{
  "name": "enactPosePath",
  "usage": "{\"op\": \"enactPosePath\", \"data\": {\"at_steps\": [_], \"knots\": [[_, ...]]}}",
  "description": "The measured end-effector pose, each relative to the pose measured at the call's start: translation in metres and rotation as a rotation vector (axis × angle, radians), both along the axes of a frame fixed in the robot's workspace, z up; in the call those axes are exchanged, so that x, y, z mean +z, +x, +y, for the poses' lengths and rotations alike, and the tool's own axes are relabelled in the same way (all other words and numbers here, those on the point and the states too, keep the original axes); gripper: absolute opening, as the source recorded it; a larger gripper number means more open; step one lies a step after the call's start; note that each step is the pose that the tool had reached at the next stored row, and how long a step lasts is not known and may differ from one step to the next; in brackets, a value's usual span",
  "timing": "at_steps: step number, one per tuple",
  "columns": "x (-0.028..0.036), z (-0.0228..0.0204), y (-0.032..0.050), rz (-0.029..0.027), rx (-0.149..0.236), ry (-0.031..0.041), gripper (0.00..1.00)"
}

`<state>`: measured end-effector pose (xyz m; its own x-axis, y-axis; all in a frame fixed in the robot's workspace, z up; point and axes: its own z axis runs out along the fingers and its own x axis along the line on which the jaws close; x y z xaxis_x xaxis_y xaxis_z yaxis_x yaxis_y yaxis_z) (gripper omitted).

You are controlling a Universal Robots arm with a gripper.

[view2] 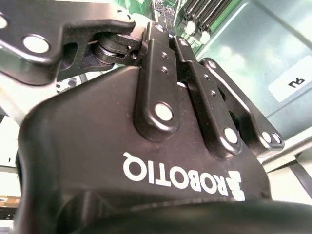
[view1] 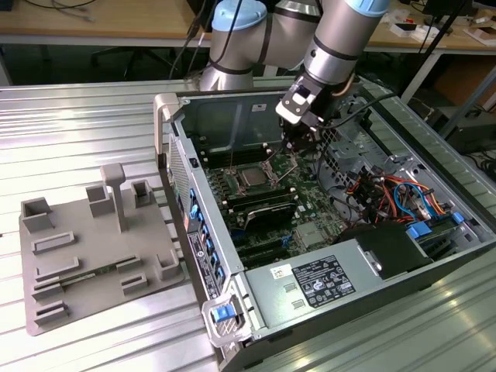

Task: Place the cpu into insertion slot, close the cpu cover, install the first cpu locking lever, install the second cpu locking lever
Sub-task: 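Close the cpu cover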

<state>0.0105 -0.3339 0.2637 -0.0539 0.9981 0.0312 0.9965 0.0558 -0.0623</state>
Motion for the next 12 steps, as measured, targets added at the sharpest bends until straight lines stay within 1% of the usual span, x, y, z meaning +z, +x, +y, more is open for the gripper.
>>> {"op": "enactPosePath", "data": {"at_steps": [2, 3, 4, 6, 7, 10, 11, 12], "knots": [[0.0019, 0.0, 0.0046, 0.007, 0.0, 0.0001, 0.11], [0.0027, 0.0, 0.0082, 0.0126, 0.0, 0.0002, 0.11], [0.0032, 0.0001, 0.0135, 0.0218, 0.0, 0.0003, 0.11], [0.0033, 0.0, 0.0195, 0.0319, 0.0, 0.0, 0.11], [0.0034, 0.0, 0.0237, 0.0389, 0.0, -0.0002, 0.11], [0.0033, 0.0001, 0.0349, 0.0571, 0.0, 0.0, 0.11], [0.0033, 0.0, 0.0397, 0.0659, 0.0, 0.0, 0.11], [0.0033, 0.0001, 0.0429, 0.0721, 0.0, 0.0, 0.11]]}}
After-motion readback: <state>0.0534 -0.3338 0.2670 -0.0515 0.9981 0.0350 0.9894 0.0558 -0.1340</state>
